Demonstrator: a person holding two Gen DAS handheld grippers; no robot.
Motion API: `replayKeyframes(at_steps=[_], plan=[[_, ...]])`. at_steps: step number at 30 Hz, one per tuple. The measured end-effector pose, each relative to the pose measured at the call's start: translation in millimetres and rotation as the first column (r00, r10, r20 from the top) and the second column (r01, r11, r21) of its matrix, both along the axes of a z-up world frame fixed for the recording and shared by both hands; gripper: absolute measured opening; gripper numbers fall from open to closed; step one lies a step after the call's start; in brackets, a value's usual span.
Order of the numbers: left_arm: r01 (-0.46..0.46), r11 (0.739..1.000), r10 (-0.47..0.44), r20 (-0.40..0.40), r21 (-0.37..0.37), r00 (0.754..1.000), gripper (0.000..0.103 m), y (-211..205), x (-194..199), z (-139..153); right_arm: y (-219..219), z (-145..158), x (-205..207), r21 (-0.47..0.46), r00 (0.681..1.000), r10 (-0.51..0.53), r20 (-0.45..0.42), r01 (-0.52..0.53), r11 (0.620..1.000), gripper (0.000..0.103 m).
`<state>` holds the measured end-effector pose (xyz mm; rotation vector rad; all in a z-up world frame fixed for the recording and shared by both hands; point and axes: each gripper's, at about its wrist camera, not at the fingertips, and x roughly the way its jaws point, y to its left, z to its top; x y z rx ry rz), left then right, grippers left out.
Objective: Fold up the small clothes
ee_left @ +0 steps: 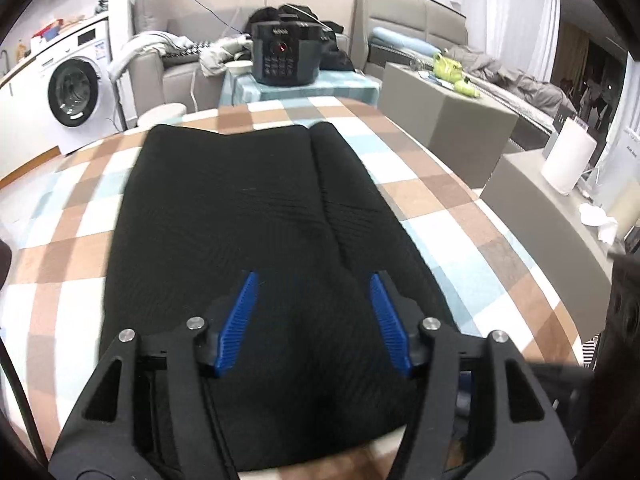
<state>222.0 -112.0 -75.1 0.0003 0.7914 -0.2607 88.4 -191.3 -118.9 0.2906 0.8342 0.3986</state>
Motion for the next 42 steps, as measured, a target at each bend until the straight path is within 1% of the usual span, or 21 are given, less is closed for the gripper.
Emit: replayKeyframes(at_steps=[1, 3, 6, 9, 11, 14, 16, 17, 19, 21, 23, 24, 25, 27, 30, 33, 38, 40, 42], plan=[[-0.009, 1.000, 0.009, 0.009, -0.004, 1.000, 0.061, 7, -8, 4, 0, 3, -2, -0.015, 1.000, -0.003, 0.018, 0.004, 1.000, 0.042], [-0.030, 0.999, 0.031, 0.024, -0.014, 0.999, 0.072, 21, -21, 10, 0, 6, -1, -0.031, 0.999, -0.009, 0.033, 0.010, 0.999, 0.043], [-0.055, 0.998, 0.056, 0.043, -0.028, 0.997, 0.074, 40, -41, 15, 3, 2, 4, -0.049, 0.999, -0.011, 0.032, 0.012, 0.999, 0.043], [-0.080, 0.996, 0.081, 0.042, -0.028, 0.996, 0.075, 58, -57, 17, 4, -7, 7, -0.114, 1.000, 0.005, 0.002, -0.004, 0.993, 0.043], [-0.092, 0.995, 0.094, 0.046, -0.029, 0.995, 0.076, 70, -68, 18, 0, -4, 5, -0.126, 1.000, 0.009, 0.007, -0.008, 0.992, 0.043], [-0.112, 0.993, 0.113, 0.055, -0.032, 0.992, 0.080, 84, -81, 21, -10, 6, -2, -0.134, 1.000, -0.002, 0.030, 0.006, 0.991, 0.044], [-0.120, 0.992, 0.122, 0.071, -0.038, 0.990, 0.082, 91, -91, 25, -14, 17, -8, -0.151, 0.998, -0.007, 0.067, 0.017, 0.988, 0.053], [-0.120, 0.992, 0.122, 0.082, -0.036, 0.989, 0.083, 94, -97, 27, -15, 21, -11, -0.152, 0.997, 0.000, 0.082, 0.012, 0.988, 0.060], [-0.117, 0.993, 0.119, 0.111, -0.029, 0.987, 0.086, 97, -108, 30, -16, 32, -18, -0.143, 0.992, 0.028, 0.127, -0.010, 0.990, 0.068], [-0.122, 0.992, 0.124, 0.137, -0.020, 0.983, 0.093, 98, -114, 33, -16, 42, -24, -0.144, 0.981, 0.041, 0.187, -0.014, 0.989, 0.088], [-0.128, 0.992, 0.129, 0.168, -0.016, 0.977, 0.099, 99, -123, 33, -15, 50, -31, -0.144, 0.971, 0.042, 0.237, -0.007, 0.990, 0.096], [-0.131, 0.991, 0.132, 0.188, -0.020, 0.973, 0.101, 101, -129, 33, -15, 54, -34, -0.143, 0.964, 0.046, 0.262, -0.008, 0.990, 0.101], [-0.133, 0.991, 0.135, 0.202, -0.023, 0.970, 0.102, 100, -132, 34, -15, 56, -36, -0.144, 0.959, 0.051, 0.277, -0.011, 0.990, 0.103], [-0.141, 0.990, 0.144, 0.219, -0.027, 0.965, 0.102, 101, -136, 34, -13, 59, -38, -0.144, 0.949, 0.062, 0.310, -0.017, 0.989, 0.103], [-0.163, 0.986, 0.164, 0.228, -0.022, 0.960, 0.102, 103, -140, 30, -7, 57, -38, -0.175, 0.941, 0.085, 0.328, -0.028, 0.984, 0.103], [-0.177, 0.983, 0.182, 0.230, -0.040, 0.956, 0.102, 109, -140, 25, -4, 54, -39, -0.198, 0.934, 0.092, 0.346, -0.023, 0.980, 0.103], [-0.196, 0.980, 0.199, 0.248, -0.040, 0.948, 0.102, 120, -138, 14, -6, 49, -37, -0.177, 0.922, 0.072, 0.380, -0.004, 0.984, 0.103], [-0.198, 0.979, 0.202, 0.251, -0.039, 0.947, 0.102, 125, -135, 9, -7, 48, -37, -0.180, 0.923, 0.072, 0.377, -0.003, 0.984, 0.103], [-0.206, 0.977, 0.212, 0.267, -0.050, 0.940, 0.102, 129, -134, 5, -11, 47, -37, -0.173, 0.922, 0.053, 0.384, 0.016, 0.985, 0.103]])
